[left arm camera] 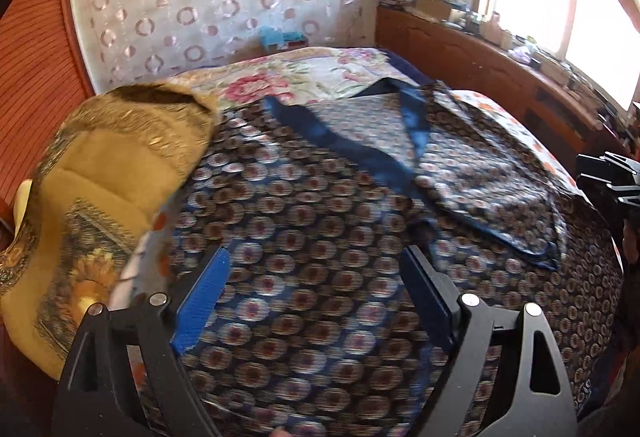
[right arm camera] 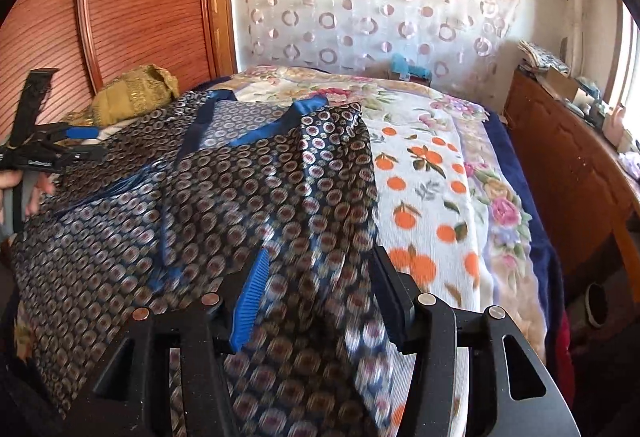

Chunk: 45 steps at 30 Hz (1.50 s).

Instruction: Fold small clothes

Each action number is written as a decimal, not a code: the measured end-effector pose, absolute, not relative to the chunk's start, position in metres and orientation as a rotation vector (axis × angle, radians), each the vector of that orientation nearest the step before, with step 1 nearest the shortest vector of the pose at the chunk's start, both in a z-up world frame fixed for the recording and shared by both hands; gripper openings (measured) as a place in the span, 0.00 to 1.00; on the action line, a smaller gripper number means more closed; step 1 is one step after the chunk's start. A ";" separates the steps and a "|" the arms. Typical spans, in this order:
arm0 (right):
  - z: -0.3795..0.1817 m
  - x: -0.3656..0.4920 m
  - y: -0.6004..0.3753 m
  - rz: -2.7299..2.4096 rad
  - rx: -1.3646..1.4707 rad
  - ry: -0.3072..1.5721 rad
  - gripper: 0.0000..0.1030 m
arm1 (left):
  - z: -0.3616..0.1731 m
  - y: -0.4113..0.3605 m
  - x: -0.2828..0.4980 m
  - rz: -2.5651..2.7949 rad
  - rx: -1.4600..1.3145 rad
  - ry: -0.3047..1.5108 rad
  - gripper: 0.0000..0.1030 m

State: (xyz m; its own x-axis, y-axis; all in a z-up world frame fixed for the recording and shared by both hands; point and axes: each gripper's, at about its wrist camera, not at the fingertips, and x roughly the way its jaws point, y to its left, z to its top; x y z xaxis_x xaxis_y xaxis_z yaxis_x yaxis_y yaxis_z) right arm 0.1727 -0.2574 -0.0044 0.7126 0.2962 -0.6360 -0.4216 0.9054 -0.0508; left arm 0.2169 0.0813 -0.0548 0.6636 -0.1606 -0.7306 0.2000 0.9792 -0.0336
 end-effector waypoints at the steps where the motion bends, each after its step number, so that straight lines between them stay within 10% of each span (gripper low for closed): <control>1: -0.005 0.182 -0.257 0.388 -0.196 0.673 0.52 | -0.057 0.089 0.221 -0.205 0.033 0.840 0.84; 37: -0.035 0.387 -0.218 0.439 -0.150 0.860 0.44 | -0.096 0.116 0.270 -0.120 0.031 0.968 0.84; 39: -0.035 0.385 -0.214 0.436 -0.171 0.855 0.13 | -0.095 0.114 0.271 -0.107 0.026 0.957 0.72; 45: -0.029 0.376 -0.206 0.456 -0.203 0.826 0.03 | -0.091 0.124 0.267 -0.094 -0.041 0.956 0.31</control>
